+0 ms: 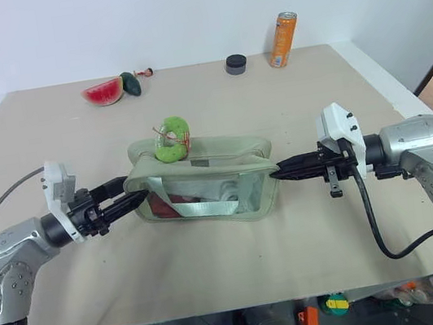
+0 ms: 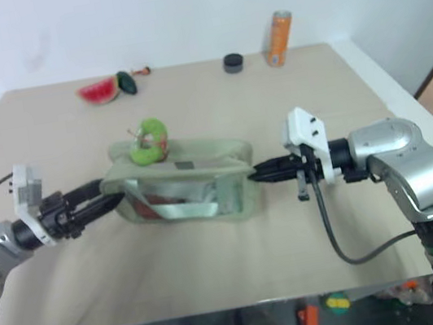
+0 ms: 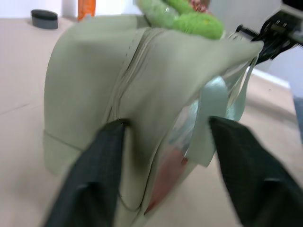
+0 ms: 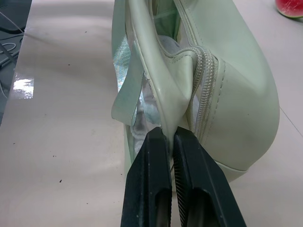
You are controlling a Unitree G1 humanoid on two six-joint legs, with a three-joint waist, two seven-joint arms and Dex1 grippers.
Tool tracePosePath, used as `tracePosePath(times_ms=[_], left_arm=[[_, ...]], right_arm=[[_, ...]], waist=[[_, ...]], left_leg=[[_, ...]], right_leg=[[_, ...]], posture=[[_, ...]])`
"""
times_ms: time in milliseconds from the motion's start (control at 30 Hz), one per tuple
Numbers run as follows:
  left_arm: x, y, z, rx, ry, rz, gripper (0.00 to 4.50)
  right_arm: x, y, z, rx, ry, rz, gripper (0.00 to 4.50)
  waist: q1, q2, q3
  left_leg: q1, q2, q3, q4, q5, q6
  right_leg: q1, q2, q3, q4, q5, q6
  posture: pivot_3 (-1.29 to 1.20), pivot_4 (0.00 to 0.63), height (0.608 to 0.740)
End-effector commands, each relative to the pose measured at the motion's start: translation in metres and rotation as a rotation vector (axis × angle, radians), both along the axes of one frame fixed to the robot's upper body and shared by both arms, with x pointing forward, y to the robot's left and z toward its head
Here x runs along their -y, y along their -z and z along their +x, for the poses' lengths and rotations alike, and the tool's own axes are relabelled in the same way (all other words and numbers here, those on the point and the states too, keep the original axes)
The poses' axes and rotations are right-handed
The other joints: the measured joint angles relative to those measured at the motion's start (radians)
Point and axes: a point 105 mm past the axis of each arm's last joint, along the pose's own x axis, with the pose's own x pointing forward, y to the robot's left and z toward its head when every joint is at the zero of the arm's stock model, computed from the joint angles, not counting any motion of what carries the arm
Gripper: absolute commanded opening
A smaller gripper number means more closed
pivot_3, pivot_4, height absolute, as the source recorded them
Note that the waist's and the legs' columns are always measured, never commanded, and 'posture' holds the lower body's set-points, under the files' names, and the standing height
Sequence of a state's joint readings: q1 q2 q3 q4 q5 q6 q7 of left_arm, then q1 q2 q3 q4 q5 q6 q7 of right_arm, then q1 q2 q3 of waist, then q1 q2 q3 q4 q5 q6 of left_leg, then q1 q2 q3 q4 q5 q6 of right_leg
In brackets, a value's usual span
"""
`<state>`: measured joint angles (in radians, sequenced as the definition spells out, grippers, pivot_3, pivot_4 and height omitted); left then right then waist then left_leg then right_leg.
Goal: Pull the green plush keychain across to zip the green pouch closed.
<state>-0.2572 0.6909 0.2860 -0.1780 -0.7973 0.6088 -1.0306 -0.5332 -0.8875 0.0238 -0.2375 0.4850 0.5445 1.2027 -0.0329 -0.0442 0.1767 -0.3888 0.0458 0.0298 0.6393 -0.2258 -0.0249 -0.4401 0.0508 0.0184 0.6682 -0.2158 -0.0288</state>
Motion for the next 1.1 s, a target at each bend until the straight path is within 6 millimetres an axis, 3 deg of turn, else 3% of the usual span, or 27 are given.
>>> tracePosePath(times_ms=[33,133,367,533,667,767,800,867,933,1100], left_arm=[[0.001,-0.016,-0.003,0.06,0.022,-0.03,1.26],[0.002,-0.011,0.001,0.056,0.002,-0.002,0.1],[0.005,-0.008,0.007,0.054,-0.02,0.012,0.1],[0.009,-0.008,0.009,0.059,-0.009,0.017,0.0],[0.012,-0.008,0.009,0.061,0.001,0.017,0.0],[0.014,-0.008,0.009,0.063,0.009,0.018,0.0],[0.015,-0.008,0.009,0.064,0.01,0.018,0.0],[0.015,-0.008,0.009,0.065,0.012,0.019,0.0],[0.016,-0.007,0.008,0.065,0.02,0.023,0.0],[0.022,0.004,0.004,0.052,0.053,0.089,0.0]], right_arm=[[0.0,-0.008,-0.002,0.037,-0.009,-0.005,0.0],[0.0,-0.008,-0.002,0.035,-0.004,-0.004,0.0],[0.002,-0.009,-0.002,0.035,0.006,0.011,0.0],[0.01,-0.019,0.0,0.04,0.047,0.064,1.54],[0.015,-0.039,-0.008,0.043,0.043,0.157,3.12],[0.021,-0.06,-0.012,0.059,0.028,0.25,3.91],[0.022,-0.07,-0.014,0.061,0.019,0.297,4.36],[0.02,-0.091,-0.014,0.082,0.001,0.39,4.45],[0.016,-0.107,0.001,0.099,0.056,0.469,4.45],[-0.006,-0.112,0.058,-0.014,0.264,0.495,4.45]], waist=[[0.0,0.0,0.0],[0.0,0.0,0.0],[0.0,0.0,0.0],[0.003,0.0,0.0],[0.007,0.0,0.0],[0.01,0.0,0.0],[0.01,0.0,0.0],[0.01,0.0,0.0],[0.007,0.0,0.0],[0.007,0.0,0.0]], left_leg=[[0.0,0.0,0.0,0.0,0.0,0.0],[0.0,0.0,0.0,0.0,0.0,0.0],[0.0,0.0,0.0,0.0,0.0,0.0],[0.0,0.0,0.0,0.0,0.0,0.0],[-0.001,-0.001,0.0,0.0,0.0,0.0],[-0.001,-0.002,0.0,0.0,0.0,0.0],[-0.001,-0.002,0.0,0.001,0.0,0.0],[-0.001,-0.002,0.0,0.001,0.0,0.0],[-0.001,-0.002,0.0,0.001,0.0,0.0],[0.001,-0.002,0.0,0.002,0.001,0.001]], right_leg=[[0.0,0.0,0.0,0.0,0.0,0.0],[0.0,0.0,0.0,0.0,0.0,0.0],[0.0,0.0,0.0,0.0,0.0,0.0],[0.0,-0.001,0.0,0.0,0.0,0.0],[0.0,-0.002,0.0,0.0,0.0,0.0],[0.0,-0.004,0.0,0.0,0.0,0.0],[0.001,-0.004,0.0,0.0,0.0,0.0],[0.0,-0.004,0.001,0.0,0.0,0.0],[0.001,-0.004,0.001,0.0,0.001,0.001],[0.002,-0.002,0.001,0.0,0.001,0.001]], posture=[[0.0,0.15,0.74],[0.0,0.15,0.74],[0.0,0.15,0.74],[0.0,0.15,0.74],[0.0,0.15,0.74],[0.0,0.15,0.74],[0.0,0.15,0.74],[0.0,0.15,0.74],[0.0,0.15,0.74],[0.0,0.15,0.74]])
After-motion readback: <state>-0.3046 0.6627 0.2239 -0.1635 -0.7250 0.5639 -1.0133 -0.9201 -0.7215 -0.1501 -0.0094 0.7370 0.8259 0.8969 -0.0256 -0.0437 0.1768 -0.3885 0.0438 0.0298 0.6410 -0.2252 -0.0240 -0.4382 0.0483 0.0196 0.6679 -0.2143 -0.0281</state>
